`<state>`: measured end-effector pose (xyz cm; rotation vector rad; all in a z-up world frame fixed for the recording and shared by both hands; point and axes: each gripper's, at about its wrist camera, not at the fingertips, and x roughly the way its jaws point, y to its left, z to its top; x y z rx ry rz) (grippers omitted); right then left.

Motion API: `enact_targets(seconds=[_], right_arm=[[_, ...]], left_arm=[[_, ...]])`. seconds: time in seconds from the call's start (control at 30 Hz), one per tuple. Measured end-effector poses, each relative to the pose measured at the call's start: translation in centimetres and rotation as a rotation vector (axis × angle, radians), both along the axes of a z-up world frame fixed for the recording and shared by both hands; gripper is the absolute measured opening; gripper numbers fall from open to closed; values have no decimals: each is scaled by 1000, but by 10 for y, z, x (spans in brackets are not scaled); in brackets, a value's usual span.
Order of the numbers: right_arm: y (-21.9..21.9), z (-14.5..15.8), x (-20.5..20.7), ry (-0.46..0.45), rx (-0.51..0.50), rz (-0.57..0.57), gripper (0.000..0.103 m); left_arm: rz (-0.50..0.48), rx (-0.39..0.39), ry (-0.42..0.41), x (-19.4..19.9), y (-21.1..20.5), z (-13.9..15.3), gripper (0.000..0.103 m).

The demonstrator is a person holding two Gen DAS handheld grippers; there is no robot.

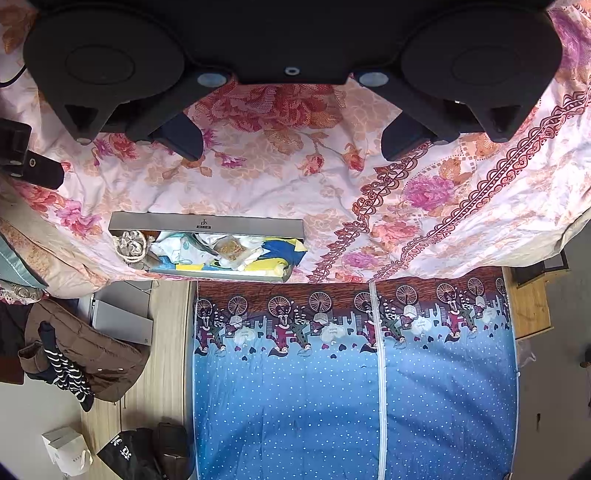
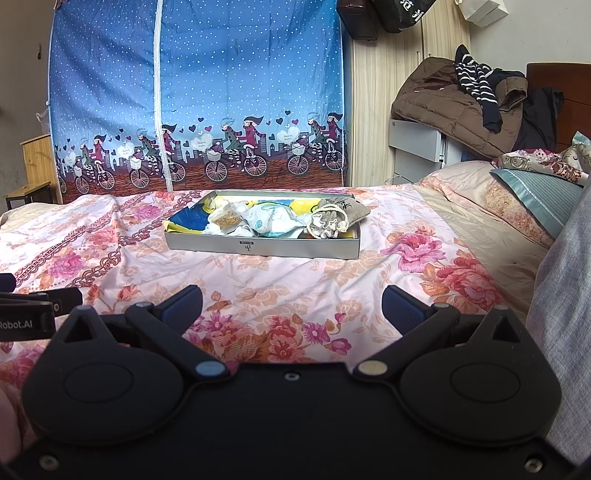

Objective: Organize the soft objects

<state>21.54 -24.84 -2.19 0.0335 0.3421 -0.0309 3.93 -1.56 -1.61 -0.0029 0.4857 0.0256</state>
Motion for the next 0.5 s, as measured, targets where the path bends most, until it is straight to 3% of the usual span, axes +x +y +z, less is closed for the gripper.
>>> enact_targets(seconds=[0.5], right_arm=[[-1,-1,-1,2,-1,1,103]], left_arm=[[2,3,3,0,0,0,102]])
